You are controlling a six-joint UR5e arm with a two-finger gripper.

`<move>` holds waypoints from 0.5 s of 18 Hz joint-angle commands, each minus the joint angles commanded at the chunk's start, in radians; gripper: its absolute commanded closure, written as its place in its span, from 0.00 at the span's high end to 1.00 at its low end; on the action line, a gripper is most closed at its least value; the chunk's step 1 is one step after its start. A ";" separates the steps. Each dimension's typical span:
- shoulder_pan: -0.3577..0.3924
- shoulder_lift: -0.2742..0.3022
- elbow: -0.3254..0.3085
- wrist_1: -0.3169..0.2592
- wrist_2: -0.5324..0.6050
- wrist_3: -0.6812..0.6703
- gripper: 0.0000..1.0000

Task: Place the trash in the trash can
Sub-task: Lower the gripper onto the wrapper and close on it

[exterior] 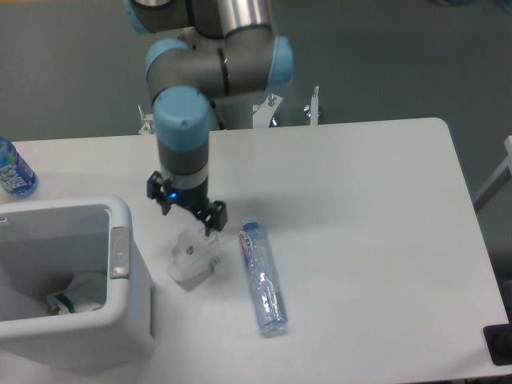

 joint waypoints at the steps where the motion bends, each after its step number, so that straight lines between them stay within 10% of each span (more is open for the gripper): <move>1: -0.002 -0.006 0.002 0.012 0.000 -0.017 1.00; 6: -0.003 -0.026 0.003 0.031 0.002 -0.028 0.97; 9: -0.003 -0.026 0.003 0.031 0.006 -0.045 0.72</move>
